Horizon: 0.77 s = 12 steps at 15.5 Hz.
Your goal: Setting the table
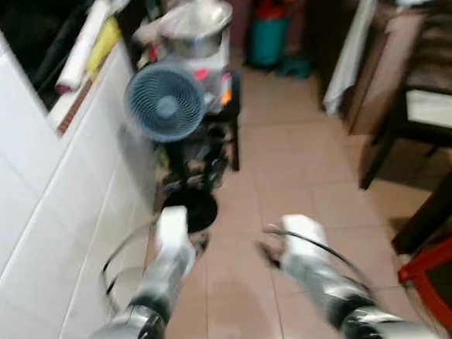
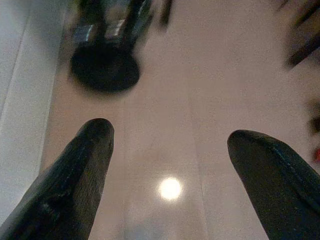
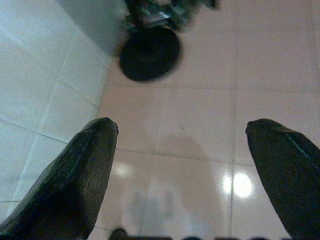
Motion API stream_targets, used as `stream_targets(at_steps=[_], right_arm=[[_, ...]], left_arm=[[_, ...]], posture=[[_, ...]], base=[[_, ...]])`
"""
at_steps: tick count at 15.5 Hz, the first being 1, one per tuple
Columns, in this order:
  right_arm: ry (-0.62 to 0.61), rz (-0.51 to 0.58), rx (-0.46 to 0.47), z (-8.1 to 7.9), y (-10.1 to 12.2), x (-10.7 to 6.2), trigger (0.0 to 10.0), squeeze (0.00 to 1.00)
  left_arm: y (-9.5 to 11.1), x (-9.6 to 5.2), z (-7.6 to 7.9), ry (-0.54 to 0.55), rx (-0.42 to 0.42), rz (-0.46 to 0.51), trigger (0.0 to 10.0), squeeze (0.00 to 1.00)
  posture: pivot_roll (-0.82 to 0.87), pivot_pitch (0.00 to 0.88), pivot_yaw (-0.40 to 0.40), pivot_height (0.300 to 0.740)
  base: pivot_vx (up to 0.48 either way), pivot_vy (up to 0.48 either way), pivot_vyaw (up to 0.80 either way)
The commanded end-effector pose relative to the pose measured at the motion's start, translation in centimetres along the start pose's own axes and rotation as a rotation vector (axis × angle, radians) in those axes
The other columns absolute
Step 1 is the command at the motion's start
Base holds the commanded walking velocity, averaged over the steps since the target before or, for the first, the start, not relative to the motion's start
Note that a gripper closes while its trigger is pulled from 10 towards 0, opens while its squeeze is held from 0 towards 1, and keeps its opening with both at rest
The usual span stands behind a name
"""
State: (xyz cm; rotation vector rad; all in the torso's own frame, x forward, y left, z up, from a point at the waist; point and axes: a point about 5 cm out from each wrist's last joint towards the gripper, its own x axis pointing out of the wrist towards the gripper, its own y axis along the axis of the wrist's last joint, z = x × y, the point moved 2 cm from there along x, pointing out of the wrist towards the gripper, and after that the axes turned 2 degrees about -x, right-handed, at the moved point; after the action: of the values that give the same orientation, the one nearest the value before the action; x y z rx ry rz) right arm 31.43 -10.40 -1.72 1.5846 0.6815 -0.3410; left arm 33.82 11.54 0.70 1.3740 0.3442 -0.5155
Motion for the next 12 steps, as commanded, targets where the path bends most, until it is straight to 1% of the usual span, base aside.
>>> stream_targets(at_steps=[1, 2, 3, 4, 5, 6, 7, 8, 9, 10, 11, 12], right_arm=[[-0.07, -0.11, 0.024, 2.6, -3.4, -1.0, 10.0, 0.0], [-0.066, -0.114, 0.022, 2.5, -3.5, -1.0, 10.0, 0.0], [-0.076, -0.104, 0.017, 2.7, -3.4, -1.0, 10.0, 0.0], [-0.083, -0.065, -0.042, 3.1, -2.6, -1.0, 10.0, 0.0], [-0.066, -0.011, -0.025, 3.3, -1.6, -1.0, 10.0, 0.0], [-0.048, 0.076, -0.023, 4.1, -0.1, -1.2, 10.0, 0.0], [-0.065, 0.173, -0.078, 5.3, 1.1, -1.9, 10.0, 0.0], [-0.062, 0.251, -0.071, 5.7, 1.6, -2.7, 10.0, 0.0], [-0.046, 0.368, -0.131, 6.1, 2.6, -5.1, 10.0, 0.0], [-0.051, 0.401, -0.135, 6.1, 2.9, -6.3, 10.0, 0.0], [-0.063, 0.423, -0.112, 6.1, 2.8, -7.8, 10.0, 0.0], [-0.007, 0.428, -0.064, 5.5, 2.3, -9.9, 10.0, 0.0]], left_arm=[[-3.3, -1.0, -3.2, 0.084, -0.036, -0.1, 10.0, 0.0], [-3.3, -1.0, -3.2, 0.083, -0.034, -0.101, 10.0, 0.0], [-3.0, -1.0, -3.2, 0.085, -0.018, -0.081, 10.0, 0.0], [-1.3, -0.9, -3.4, 0.083, 0.041, 0.025, 10.0, 0.0], [0.2, -1.0, -3.5, 0.053, 0.065, 0.118, 10.0, 0.0], [1.2, -1.6, -4.3, -0.023, 0.11, 0.198, 10.0, 0.0], [1.5, -2.9, -5.9, -0.029, 0.148, 0.291, 10.0, 0.0], [1.6, -3.8, -6.4, -0.034, 0.175, 0.334, 10.0, 0.0], [1.8, -6.8, -7.0, -0.048, 0.193, 0.424, 10.0, 0.0], [1.6, -8.2, -6.6, -0.064, 0.2, 0.44, 10.0, 0.0], [1.0, -10.0, -5.9, -0.081, 0.196, 0.448, 10.0, 0.0], [0.3, -11.6, -5.1, -0.098, 0.157, 0.439, 10.0, 0.0]], posture=[[-0.02, 0.0, 0.009, 0.74], [-0.02, 0.0, 0.009, 0.74], [-0.02, 0.0, 0.007, 0.74], [-0.02, 0.0, 0.008, 0.74], [-0.01, 0.0, 0.011, 0.74], [-0.01, 0.0, 0.017, 0.74], [-0.02, 0.0, 0.027, 0.74], [-0.02, 0.0, 0.03, 0.74], [-0.02, 0.0, 0.036, 0.74], [0.0, 0.004, 0.041, 0.74], [0.01, 0.009, 0.044, 0.74], [0.01, 0.009, 0.044, 0.74]], base=[[0.0, 0.0, 0.0], [0.0, 0.0, 0.0], [0.0, 0.0, 0.0], [0.0, 0.0, 0.0], [0.0, 0.0, 0.0], [0.0, 0.0, 0.0], [0.0, 0.0, 0.0], [0.0, 0.0, 0.0], [0.0, 0.0, 0.0], [0.0, 0.0, 0.0], [0.0, 0.0, 0.0], [0.0, 0.0, 0.0]])
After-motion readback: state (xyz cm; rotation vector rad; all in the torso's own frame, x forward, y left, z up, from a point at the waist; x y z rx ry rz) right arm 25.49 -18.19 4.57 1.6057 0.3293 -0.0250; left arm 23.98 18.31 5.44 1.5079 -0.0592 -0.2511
